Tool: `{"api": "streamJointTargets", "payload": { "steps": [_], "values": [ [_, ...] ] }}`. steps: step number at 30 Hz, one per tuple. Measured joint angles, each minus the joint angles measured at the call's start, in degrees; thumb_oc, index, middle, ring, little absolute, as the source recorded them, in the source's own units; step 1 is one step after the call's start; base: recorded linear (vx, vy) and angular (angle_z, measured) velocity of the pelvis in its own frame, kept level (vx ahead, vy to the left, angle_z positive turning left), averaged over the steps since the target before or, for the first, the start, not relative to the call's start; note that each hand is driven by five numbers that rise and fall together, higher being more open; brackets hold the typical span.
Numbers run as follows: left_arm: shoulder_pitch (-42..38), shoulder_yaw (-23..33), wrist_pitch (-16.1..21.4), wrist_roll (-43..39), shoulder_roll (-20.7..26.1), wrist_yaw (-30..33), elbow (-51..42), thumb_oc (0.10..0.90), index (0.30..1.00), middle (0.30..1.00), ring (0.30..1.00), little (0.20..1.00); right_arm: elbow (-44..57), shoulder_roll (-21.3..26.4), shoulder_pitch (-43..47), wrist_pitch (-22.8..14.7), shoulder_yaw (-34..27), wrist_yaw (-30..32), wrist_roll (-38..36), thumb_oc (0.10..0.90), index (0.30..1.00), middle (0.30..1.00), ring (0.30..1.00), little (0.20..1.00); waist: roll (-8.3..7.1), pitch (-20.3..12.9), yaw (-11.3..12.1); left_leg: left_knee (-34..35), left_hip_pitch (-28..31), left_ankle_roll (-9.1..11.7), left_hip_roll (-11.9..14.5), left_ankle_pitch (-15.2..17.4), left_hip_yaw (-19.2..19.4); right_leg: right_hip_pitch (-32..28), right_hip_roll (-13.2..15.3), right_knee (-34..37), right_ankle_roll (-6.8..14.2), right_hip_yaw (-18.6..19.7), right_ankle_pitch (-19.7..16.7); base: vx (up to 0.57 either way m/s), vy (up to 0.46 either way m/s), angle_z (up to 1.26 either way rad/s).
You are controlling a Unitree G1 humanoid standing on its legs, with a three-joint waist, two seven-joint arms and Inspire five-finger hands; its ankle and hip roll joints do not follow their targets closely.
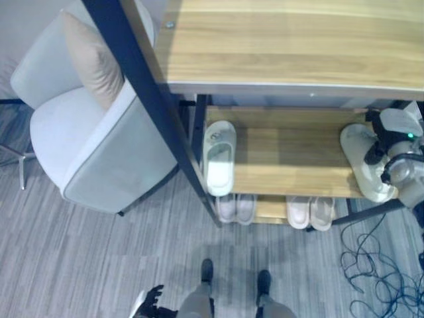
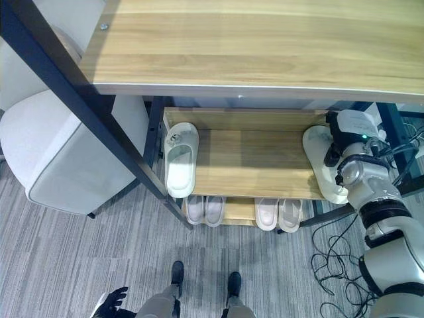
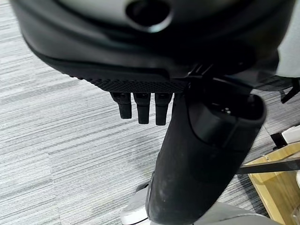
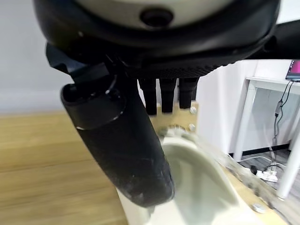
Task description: Arrange the slippers neatly on the shoe rack.
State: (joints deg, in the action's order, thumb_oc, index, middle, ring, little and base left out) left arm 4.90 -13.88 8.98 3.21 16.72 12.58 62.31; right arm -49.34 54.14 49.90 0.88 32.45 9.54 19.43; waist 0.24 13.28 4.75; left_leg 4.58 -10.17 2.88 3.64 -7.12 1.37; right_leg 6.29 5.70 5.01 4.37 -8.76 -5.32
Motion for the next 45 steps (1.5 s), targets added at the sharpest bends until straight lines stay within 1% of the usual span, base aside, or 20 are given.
{"api": "streamJointTargets", "payload": {
  "steps": [2,5,6,8,9,10,13,15,19,21,24,25,27,28,32,33,35,37,39,45],
  "values": [
    [-0.1,0.0,0.0,0.0,0.0,0.5,0.0,0.8,0.9,0.9,0.9,0.9,2.9,-0.5,-1.5,-0.4,-0.6,-0.2,-1.1,0.4,0.3,0.3,0.3,0.3,-0.41,0.5,0.0,0.0,0.0,0.0,0.0,0.0,0.0,0.0,0.0,0.0,0.0,0.0,0.0,0.0,0.0,0.0],
    [-0.3,0.3,-0.1,0.0,0.1,0.6,0.0,0.8,0.9,0.9,0.9,0.9,10.0,-0.7,-6.2,-0.8,-4.3,-0.3,-2.1,0.4,0.3,0.3,0.3,0.3,-1.31,1.1,0.1,0.0,0.0,0.0,0.0,0.0,0.0,0.0,0.0,0.0,0.0,-0.1,0.0,0.0,0.003,0.01],
    [-0.3,0.5,-0.1,0.2,0.1,0.6,-0.2,0.8,0.9,0.9,0.9,0.9,15.2,-1.6,-11.2,-1.1,-9.4,-0.2,-2.2,0.4,0.3,0.3,0.3,0.3,-1.75,1.4,0.3,0.0,0.1,0.0,0.0,0.0,-0.2,-0.2,0.0,0.0,0.0,-0.1,0.0,0.0,0.004,0.05],
    [-0.4,0.6,-0.3,0.5,0.1,0.6,-0.4,0.8,0.9,0.9,0.9,0.9,18.7,-2.9,-14.7,-2.0,-11.6,0.1,-2.6,0.4,0.3,0.3,0.3,0.3,-2.31,1.9,0.1,0.0,0.4,0.0,-0.1,0.0,-0.2,-0.6,0.0,0.0,0.0,-0.2,0.0,0.01,0.003,0.04],
    [-0.3,0.7,-0.2,0.5,0.2,0.6,-0.7,0.8,0.9,0.9,0.9,0.9,22.3,-3.6,-18.4,-2.4,-14.0,0.5,-2.7,0.4,0.3,0.3,0.3,0.3,-2.6,2.0,0.3,0.0,0.5,0.0,-0.1,0.0,-0.4,-0.7,0.1,0.0,0.0,-0.2,0.0,0.0,0.0,0.0],
    [-0.3,0.6,-0.3,0.5,0.3,0.6,-0.9,0.8,0.9,0.9,0.9,0.9,22.9,-4.1,-19.1,-2.5,-14.0,0.5,-2.7,0.4,0.3,0.3,0.3,0.3,-2.92,2.2,0.1,0.0,0.6,0.0,-0.2,0.0,-0.3,-0.8,0.1,0.0,0.0,-0.2,0.0,0.0,0.0,0.0],
    [-0.3,0.7,-0.3,2.7,0.6,0.7,-2.3,0.8,0.9,0.9,0.9,0.9,27.4,-6.0,-24.3,-2.1,-17.2,1.4,-2.3,0.4,0.3,0.3,0.3,0.3,-3.54,2.6,0.2,0.0,1.1,0.0,-0.3,0.0,-0.2,-1.3,0.2,0.0,0.0,-0.2,0.0,0.0,0.01,0.01],
    [0.2,1.1,-0.3,3.0,0.6,0.9,-2.3,0.8,0.9,0.9,0.9,0.9,32.0,-8.8,-27.4,-2.0,-20.2,2.2,-1.4,0.4,0.3,0.3,0.3,0.3,-3.74,2.7,0.1,0.0,1.4,0.0,-0.3,0.0,-0.3,-1.7,0.2,0.0,0.0,-0.3,0.0,0.0,0.031,-0.02],
    [0.2,1.2,-0.3,5.0,0.6,1.0,-2.3,0.8,0.9,0.9,0.9,0.9,34.1,-10.6,-27.3,-2.6,-20.0,3.0,-1.0,0.4,0.3,0.3,0.3,0.3,-3.86,2.7,0.4,0.0,1.4,0.0,-0.2,0.0,-0.4,-1.8,0.2,0.0,0.1,-0.3,-0.1,0.0,0.034,0.01],
    [0.2,1.0,-0.3,5.1,0.6,1.0,-2.3,0.8,0.9,0.9,0.9,0.9,34.4,-11.5,-26.6,-2.7,-19.3,3.9,1.6,0.4,0.3,0.3,0.3,0.3,-4.05,2.7,1.3,0.0,1.4,-0.1,-0.2,0.0,-0.4,-1.8,0.2,0.0,0.1,-0.3,-0.2,0.0,0.0,0.0],
    [0.1,0.6,-0.3,6.3,0.7,1.4,-2.3,0.8,0.9,0.9,0.9,0.9,34.4,-11.7,-24.5,-2.8,-16.3,5.1,5.0,0.4,0.3,0.3,0.3,0.3,-4.82,2.8,2.6,0.0,1.3,-0.1,-0.3,-0.1,-0.7,-1.8,0.2,0.0,0.1,-0.3,-0.2,0.0,0.023,0.03],
    [0.1,0.5,-0.3,6.6,0.9,1.8,-2.2,0.8,0.9,0.9,0.9,0.9,33.7,-12.1,-22.6,-2.7,-15.0,5.7,5.4,0.4,0.3,0.3,0.3,0.3,-5.37,2.8,3.1,0.0,1.2,-0.1,-0.3,-0.1,-0.9,-1.8,0.2,0.0,0.1,-0.8,-0.2,-0.01,0.042,0.16],
    [0.0,-0.1,-0.2,6.6,1.8,2.2,-2.1,0.8,0.9,0.9,0.9,0.9,31.0,-13.4,-18.5,-2.6,-14.7,7.4,5.3,0.4,0.3,0.3,0.3,0.3,-6.38,2.9,4.5,0.0,1.0,-0.1,-0.4,-0.3,-1.7,-2.0,0.2,0.0,0.1,-1.5,-0.2,-0.01,0.04,0.16],
    [-0.3,-0.6,-0.2,6.6,2.1,2.1,-2.1,0.8,0.9,0.9,0.9,0.9,29.4,-13.8,-16.9,-2.5,-14.4,8.4,5.3,0.4,0.3,0.3,0.3,0.3,-6.65,2.8,4.7,0.0,0.9,-0.1,-0.4,-0.4,-1.7,-1.9,0.2,0.0,0.1,-1.5,-0.2,-0.01,0.017,0.07],
    [-1.1,-1.7,-0.1,6.6,2.6,2.4,-0.5,0.8,0.9,0.9,0.9,0.9,24.8,-14.4,-11.6,-2.4,-13.9,11.3,4.9,0.4,0.3,0.3,0.3,0.3,-7.47,2.9,6.6,0.0,0.0,-0.3,-0.9,-0.8,-3.0,-1.8,0.6,0.0,0.2,-2.8,-0.2,0.0,0.029,0.17],
    [-1.3,-1.7,-0.1,6.6,2.6,2.6,-0.2,0.8,0.9,0.9,0.9,0.9,24.2,-14.8,-11.1,-2.4,-13.9,11.7,4.7,0.4,0.3,0.3,0.3,0.3,-7.62,2.9,6.5,0.0,-0.1,-0.2,-0.9,-0.8,-3.3,-1.8,0.6,0.0,0.3,-2.9,-0.1,0.0,0.019,0.13],
    [-1.5,-1.7,-0.2,6.6,2.8,3.1,0.3,0.8,0.9,0.9,0.9,0.9,24.1,-15.2,-10.7,-2.5,-13.4,12.1,4.6,0.4,0.3,0.3,0.3,0.3,-8.15,2.9,7.4,0.0,-0.7,-0.2,-1.0,-1.0,-3.6,-1.4,0.6,0.0,0.3,-3.2,-0.1,0.01,0.03,0.1],
    [-1.5,-1.8,-0.2,6.6,2.6,3.1,0.2,0.8,0.9,0.9,0.9,0.9,23.7,-15.6,-10.7,-2.5,-13.2,12.1,4.3,0.4,0.3,0.3,0.3,0.3,-8.21,2.9,8.2,0.0,-1.1,-0.3,-1.2,-1.1,-4.2,-1.3,0.8,0.0,0.4,-3.7,0.0,0.0,0.023,0.16],
    [-1.6,-1.9,-0.2,6.6,2.7,3.2,0.2,0.8,0.9,0.9,0.9,0.9,22.8,-15.9,-10.5,-2.7,-12.8,12.2,2.8,0.4,0.3,0.3,0.3,0.3,-8.31,2.9,8.4,0.0,-1.9,-0.3,-1.4,-1.3,-4.9,-0.9,0.9,0.0,0.5,-4.5,0.0,0.01,0.018,0.19],
    [-1.9,-1.9,-0.2,6.5,2.6,3.4,0.1,0.8,0.9,0.9,0.9,0.9,21.6,-16.1,-10.6,-2.5,-12.8,12.2,2.3,0.4,0.3,0.3,0.3,0.3,-8.32,2.9,8.1,0.0,-2.5,-0.4,-1.9,-1.5,-5.6,-0.7,1.2,0.0,0.6,-5.4,0.1,0.01,0.004,0.08]
  ]
}}
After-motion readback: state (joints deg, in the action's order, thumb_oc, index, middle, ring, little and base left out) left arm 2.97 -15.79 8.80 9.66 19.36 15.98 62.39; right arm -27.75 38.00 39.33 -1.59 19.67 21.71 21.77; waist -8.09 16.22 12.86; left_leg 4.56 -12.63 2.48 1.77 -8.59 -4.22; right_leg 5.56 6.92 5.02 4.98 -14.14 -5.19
